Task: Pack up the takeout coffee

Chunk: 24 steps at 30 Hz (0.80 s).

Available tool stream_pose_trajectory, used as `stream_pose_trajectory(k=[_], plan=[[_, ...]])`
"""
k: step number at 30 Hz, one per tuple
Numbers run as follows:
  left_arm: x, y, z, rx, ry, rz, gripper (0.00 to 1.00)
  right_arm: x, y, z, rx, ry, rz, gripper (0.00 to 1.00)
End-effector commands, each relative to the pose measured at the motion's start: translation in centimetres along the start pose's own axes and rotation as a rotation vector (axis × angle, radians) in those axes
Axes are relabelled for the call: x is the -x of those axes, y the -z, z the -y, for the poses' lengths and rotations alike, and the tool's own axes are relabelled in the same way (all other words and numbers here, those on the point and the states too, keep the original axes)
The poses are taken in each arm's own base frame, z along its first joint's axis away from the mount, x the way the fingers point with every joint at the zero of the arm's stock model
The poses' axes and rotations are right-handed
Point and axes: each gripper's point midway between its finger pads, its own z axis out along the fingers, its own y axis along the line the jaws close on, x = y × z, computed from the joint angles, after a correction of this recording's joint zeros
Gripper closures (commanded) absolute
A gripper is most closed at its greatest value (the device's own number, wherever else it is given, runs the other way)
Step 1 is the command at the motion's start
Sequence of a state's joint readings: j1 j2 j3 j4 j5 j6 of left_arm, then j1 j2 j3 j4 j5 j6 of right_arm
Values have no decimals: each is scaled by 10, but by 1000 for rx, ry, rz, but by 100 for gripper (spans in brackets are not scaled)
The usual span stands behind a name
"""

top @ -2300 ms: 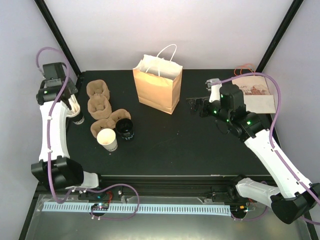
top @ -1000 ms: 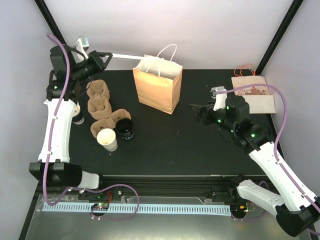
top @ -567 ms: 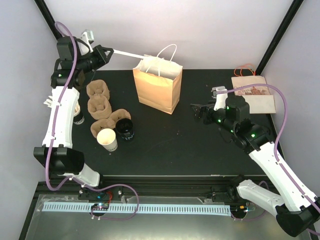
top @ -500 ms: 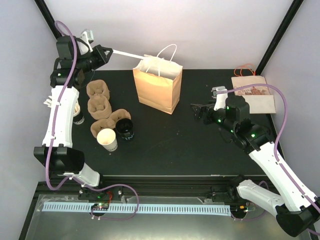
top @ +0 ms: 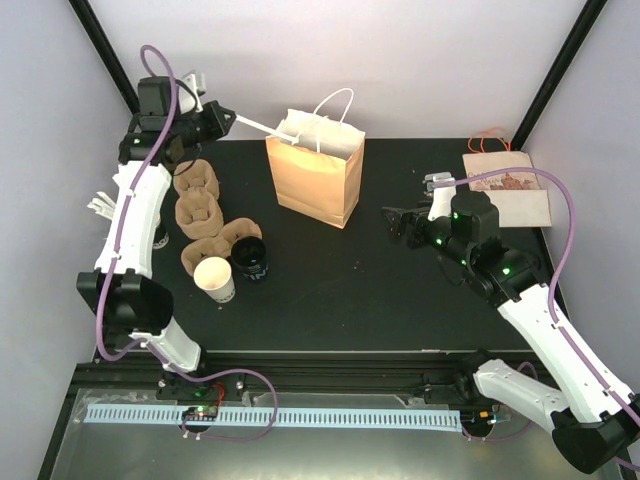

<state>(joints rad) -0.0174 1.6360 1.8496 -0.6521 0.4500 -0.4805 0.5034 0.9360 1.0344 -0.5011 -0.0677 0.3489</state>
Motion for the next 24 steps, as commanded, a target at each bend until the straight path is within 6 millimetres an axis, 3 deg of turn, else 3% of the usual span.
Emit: stream_pose_trajectory(k=[1, 4, 7, 8, 10, 13, 17, 21, 24], plan=[[11, -6, 20, -1, -93, 34, 82, 2, 0, 2, -12, 8, 15, 0], [10, -14, 46, -62, -161, 15, 62, 2, 1, 3, -15, 7, 14, 0], [4, -17, 83, -174, -272, -5, 25, 1, 1, 3, -12, 7, 13, 0], [2, -14, 92, -198, -302, 1, 19, 0, 0, 3, -12, 6, 9, 0], [2, -8, 92, -189, -314, 24, 17, -1, -1, 2, -7, 6, 4, 0], [4, 4, 60, -88, -246, 65, 16, -1, -3, 1, -1, 8, -3, 0], [5, 30, 2, 63, -147, 100, 17, -3, -4, 1, 3, 11, -8, 0], [-12, 51, -62, 260, -29, 82, 20, -4, -7, 1, 4, 15, -15, 0], [-32, 72, -116, 537, 9, 34, 26, -5, -9, -1, 10, 19, -25, 0]])
